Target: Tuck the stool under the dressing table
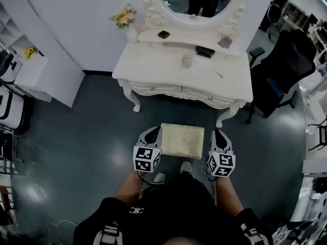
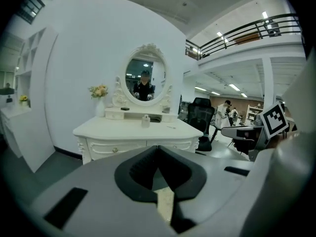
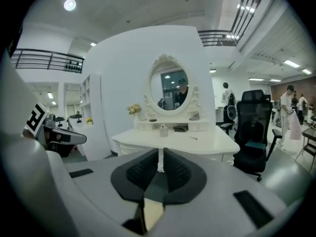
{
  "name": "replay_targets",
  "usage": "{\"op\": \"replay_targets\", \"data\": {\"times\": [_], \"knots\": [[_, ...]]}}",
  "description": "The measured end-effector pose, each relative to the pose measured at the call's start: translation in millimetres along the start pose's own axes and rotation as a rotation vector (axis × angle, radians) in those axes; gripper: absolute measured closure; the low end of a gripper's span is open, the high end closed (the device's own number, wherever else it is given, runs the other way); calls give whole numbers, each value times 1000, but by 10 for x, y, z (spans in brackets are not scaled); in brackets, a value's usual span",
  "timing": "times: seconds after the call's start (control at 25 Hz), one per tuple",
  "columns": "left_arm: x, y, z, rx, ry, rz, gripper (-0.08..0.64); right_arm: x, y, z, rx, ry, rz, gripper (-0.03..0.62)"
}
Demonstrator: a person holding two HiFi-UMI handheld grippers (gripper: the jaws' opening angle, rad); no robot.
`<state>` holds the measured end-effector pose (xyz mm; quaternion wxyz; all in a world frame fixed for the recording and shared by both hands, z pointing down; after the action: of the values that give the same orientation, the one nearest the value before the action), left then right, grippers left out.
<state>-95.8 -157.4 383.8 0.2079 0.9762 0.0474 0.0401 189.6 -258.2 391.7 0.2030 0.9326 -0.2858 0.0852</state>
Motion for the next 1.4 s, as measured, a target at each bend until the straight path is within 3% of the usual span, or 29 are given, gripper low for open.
{"op": "replay_targets", "data": {"times": [0.12,0.24,0.44,0.72,1.04,1.4], "knots": [[11,147,-202,-47,-18,-10,528,124,208,-175,-83,-10,48,513],[56,271,-443,-99,-38,-67,395,246,354,-414,-174,-12,83,473],[132,455,-934,-191,-31,-115,333,485,555,-899,-321,36,102,392],[81,714,-1715,-297,-66,-121,322,710,837,-1631,-478,47,80,365],[28,1099,-2859,-431,41,-188,318,785,1178,-2736,-601,-49,34,365],[223,1592,-4270,-560,83,-288,318,1216,1348,-4047,-709,-72,-20,365]]}}
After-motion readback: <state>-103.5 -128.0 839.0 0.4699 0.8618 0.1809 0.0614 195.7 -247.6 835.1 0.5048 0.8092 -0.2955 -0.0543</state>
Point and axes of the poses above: the fingertips, and each gripper's own axes: y forward along the fingers, x to its right, z out of its top, the point moved 10 cm from there along -y, backward along the fingers, and after that the axes turned 11 degrees about y, right-handed, at the moved point
